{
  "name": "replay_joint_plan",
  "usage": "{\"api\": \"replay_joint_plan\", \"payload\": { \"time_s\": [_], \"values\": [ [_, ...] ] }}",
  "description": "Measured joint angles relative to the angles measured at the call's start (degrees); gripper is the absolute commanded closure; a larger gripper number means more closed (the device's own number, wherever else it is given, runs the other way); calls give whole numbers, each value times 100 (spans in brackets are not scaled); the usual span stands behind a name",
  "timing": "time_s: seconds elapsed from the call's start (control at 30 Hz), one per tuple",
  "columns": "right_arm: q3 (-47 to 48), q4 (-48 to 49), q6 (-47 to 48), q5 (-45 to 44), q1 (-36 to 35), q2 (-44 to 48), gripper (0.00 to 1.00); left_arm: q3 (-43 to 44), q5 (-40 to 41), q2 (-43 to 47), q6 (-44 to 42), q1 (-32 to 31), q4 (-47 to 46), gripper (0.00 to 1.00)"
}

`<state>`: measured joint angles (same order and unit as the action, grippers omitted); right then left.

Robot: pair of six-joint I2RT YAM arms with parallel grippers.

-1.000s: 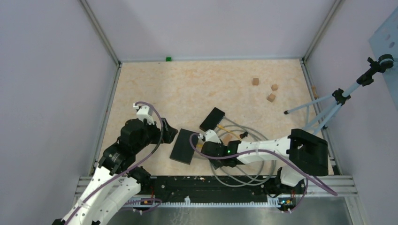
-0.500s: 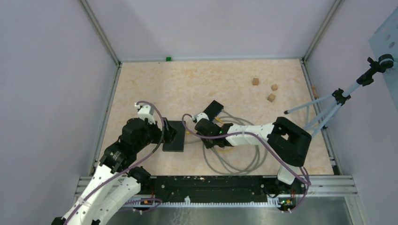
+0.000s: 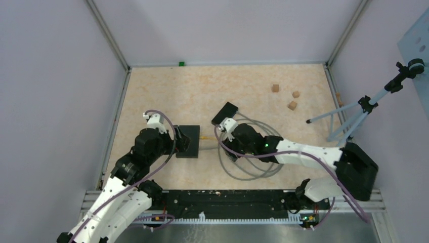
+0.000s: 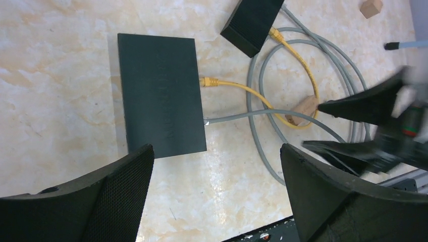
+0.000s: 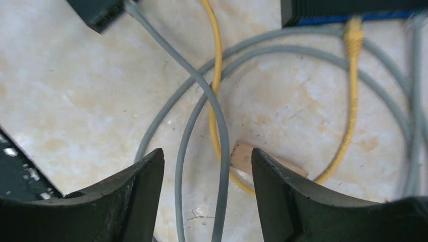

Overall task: Insert the plug into the switch port
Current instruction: Insert the connector into the switch port.

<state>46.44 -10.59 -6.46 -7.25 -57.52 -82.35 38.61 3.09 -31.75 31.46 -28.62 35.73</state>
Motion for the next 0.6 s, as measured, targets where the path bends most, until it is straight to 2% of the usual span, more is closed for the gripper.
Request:
{"api": "replay_joint_plan", "payload": {
  "time_s": [0.1,0.23,0.33,0.43,0.6],
  "values": [
    [-262,275,538,251,0,813,48,-286,98,-48,245,0,-199,1],
    [-393,1023,1419,981,2,1014,50,-664,243,-310,577,7,-595,1],
    [-446,1488,2022,1567,4,739,49,-815,278,-675,708,151,-949,1],
    [-428,1860,2590,2120,7,214,49,-898,234,-1182,748,555,-1462,2],
    [-72,1943,3132,2671,52,-804,49,-1207,50,-1851,699,1217,-2186,3]
  ]
}}
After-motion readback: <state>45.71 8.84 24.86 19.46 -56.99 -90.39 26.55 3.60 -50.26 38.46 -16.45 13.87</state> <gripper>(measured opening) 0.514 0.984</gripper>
